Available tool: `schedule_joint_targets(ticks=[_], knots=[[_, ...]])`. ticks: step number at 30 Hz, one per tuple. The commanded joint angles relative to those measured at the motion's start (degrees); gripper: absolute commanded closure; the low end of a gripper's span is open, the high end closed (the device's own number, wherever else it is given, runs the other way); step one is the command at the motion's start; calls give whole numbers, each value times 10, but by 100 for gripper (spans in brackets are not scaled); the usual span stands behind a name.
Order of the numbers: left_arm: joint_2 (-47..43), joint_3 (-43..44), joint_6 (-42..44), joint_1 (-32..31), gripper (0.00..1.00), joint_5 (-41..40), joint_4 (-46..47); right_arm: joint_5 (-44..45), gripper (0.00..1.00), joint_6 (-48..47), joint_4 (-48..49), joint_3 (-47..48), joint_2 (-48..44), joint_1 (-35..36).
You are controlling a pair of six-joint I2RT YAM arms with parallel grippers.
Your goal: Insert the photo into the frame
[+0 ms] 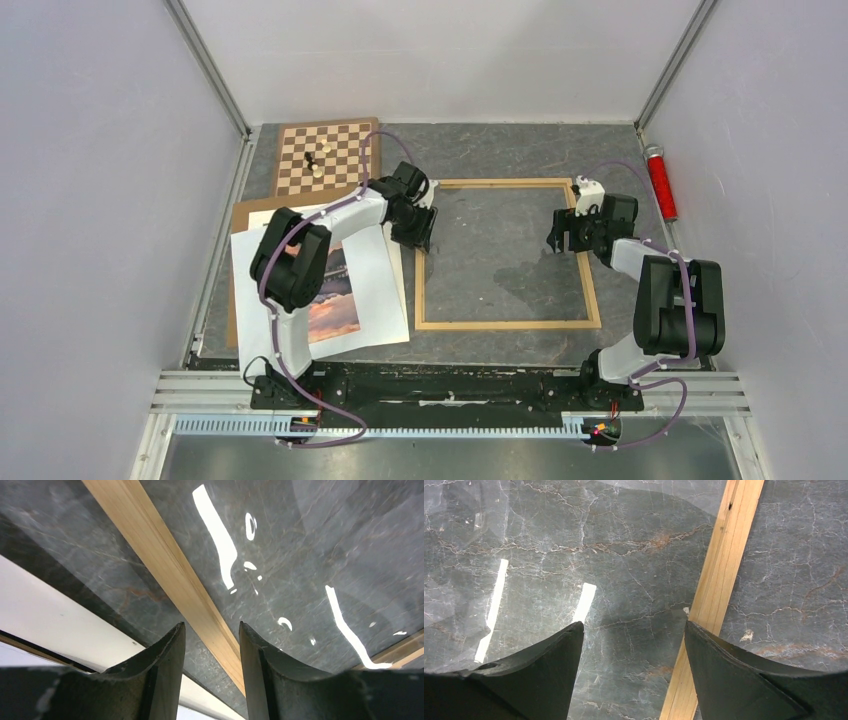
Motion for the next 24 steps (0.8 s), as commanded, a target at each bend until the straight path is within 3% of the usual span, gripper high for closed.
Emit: schedule_joint_targets(ticks=[1,24], knots=[[-29,-15,58,-16,50,-29,-29,-11,23,-5,20,-7,2,-4],[-70,-47,115,-85,51,-44,-110,3,24,-10,18,-11,6,-4]])
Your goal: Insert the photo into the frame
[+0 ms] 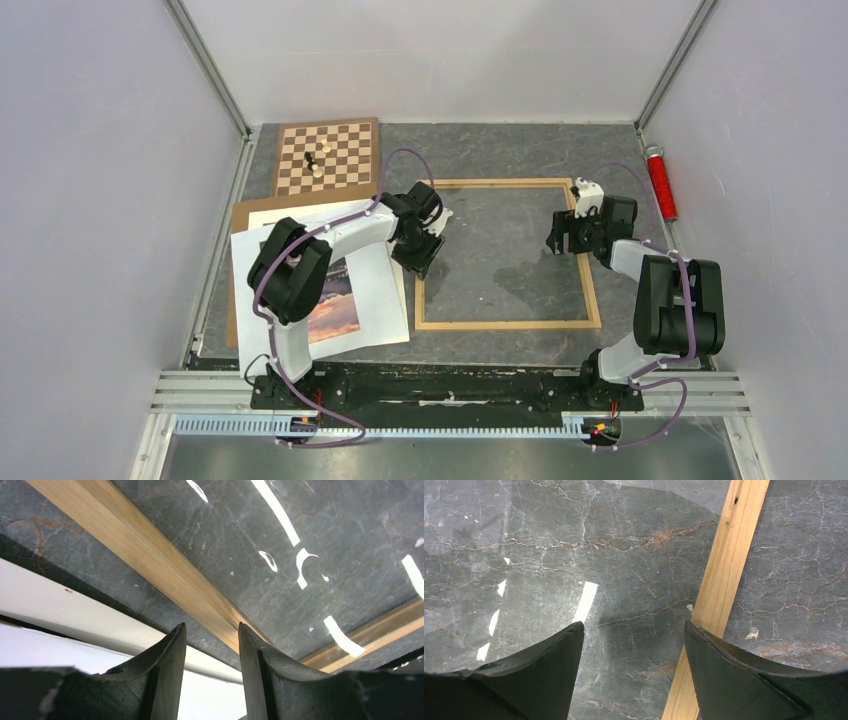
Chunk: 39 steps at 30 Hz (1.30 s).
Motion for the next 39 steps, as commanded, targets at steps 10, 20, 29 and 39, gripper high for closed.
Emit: schedule_joint_targets(ticks=[10,20,29,39], knots=[[-44,-9,48,-42,51,11,-45,8,24,-10,13,-4,1,-3],[-48,-20,50,-69,51,20,-56,12,24,-16,9,-4,-2,-4],[-45,-25,61,-96,50,-3,-55,12,24,-15,8,-3,-7,-4],[-39,-33,72,-111,50,-25,-54,18,24,-23,-1,-7,-8,-4]])
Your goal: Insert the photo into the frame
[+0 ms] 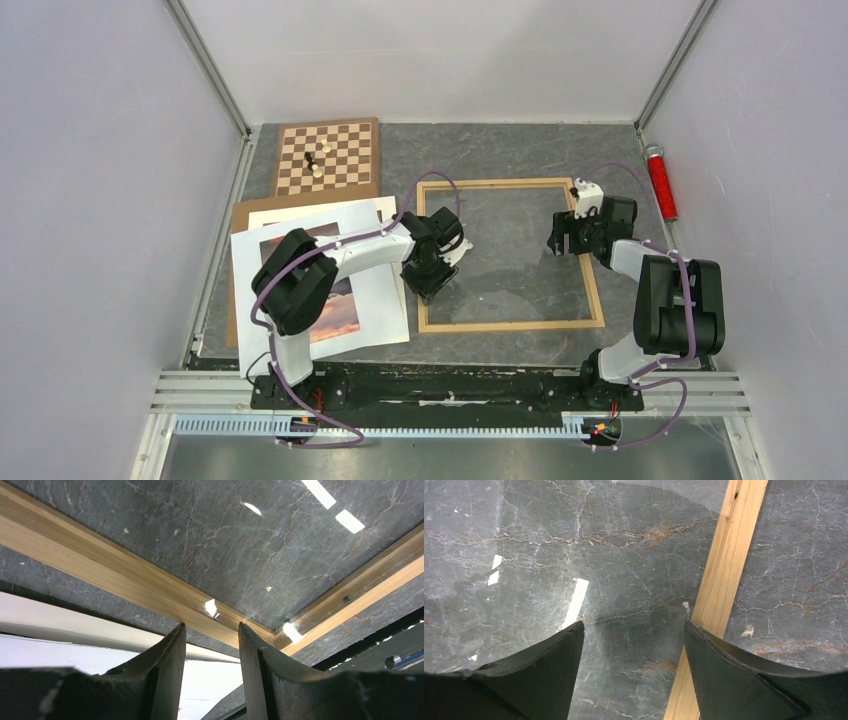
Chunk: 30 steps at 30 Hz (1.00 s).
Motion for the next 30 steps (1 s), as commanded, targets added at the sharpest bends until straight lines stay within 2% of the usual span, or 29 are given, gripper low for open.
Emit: schedule_joint_targets(ticks=[1,15,25,30], knots=[[-18,-10,42,-13,50,-8,1,10,24,-12,2,-8,-9,-4],[-15,-6,45,-24,50,-24,9,22,24,-16,-7,-9,-1,-3],[-22,28,29,-22,50,2,17,20,24,-13,-5,-13,6,0],[-26,63,3,12,50,-10,11,22,24,-13,-5,-13,5,1]])
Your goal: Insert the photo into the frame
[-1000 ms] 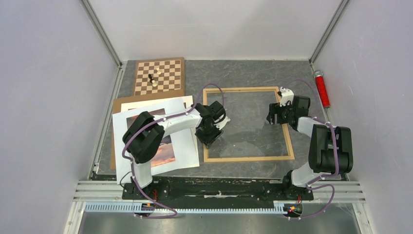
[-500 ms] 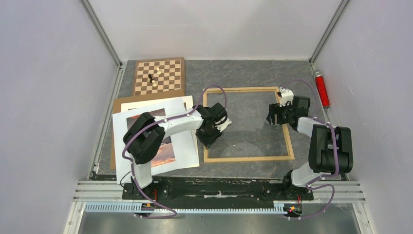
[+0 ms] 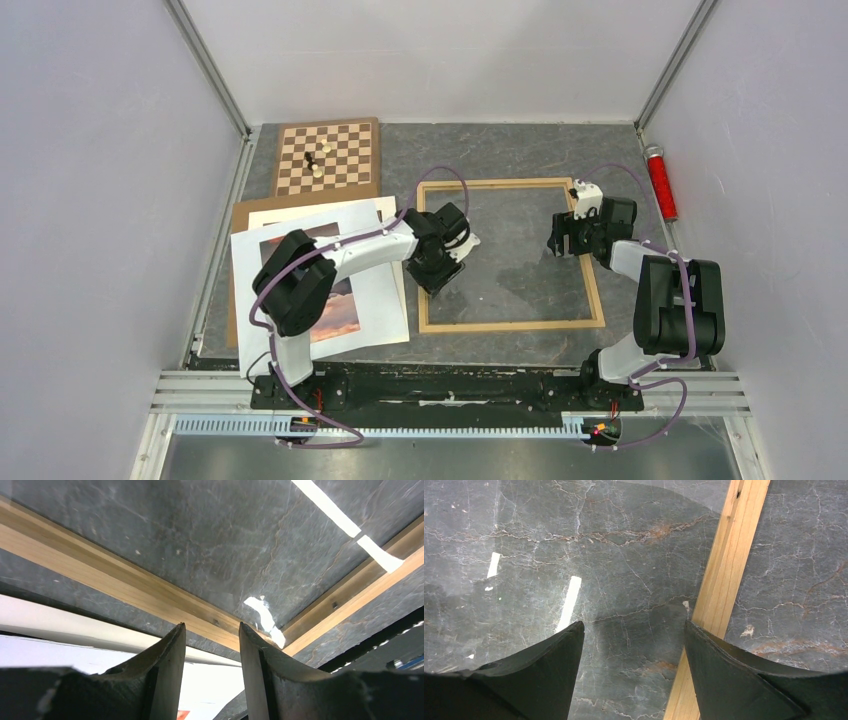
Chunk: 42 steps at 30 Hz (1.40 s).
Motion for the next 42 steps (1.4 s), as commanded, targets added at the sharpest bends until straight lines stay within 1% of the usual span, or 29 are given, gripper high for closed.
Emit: schedule_joint_targets(ticks=[1,4,7,12,19,25,35,42], knots=[[-26,47,-38,33,50,11,11,15,24,-4,-6,-9,5,0],[-28,53,-52,51,50,6,9,16,24,-5,-6,-10,4,0],[-27,50,-61,54,50,2,4,15,24,-4,-7,-10,4,0],[-33,22,-80,61,50,25,-2,17,24,-4,-7,-10,5,0],[-40,-2,-79,82,49,43,-12,16,24,-3,-6,-11,5,0],[-45,-28,-80,84,49,52,-5,14,24,-1,-6,-10,5,0],[-47,-43,-96,83,49,80,7,19,24,-2,-14,-12,-2,0],[-53,-57,-106,69,49,84,19,20,24,-1,-24,-10,-9,-1]])
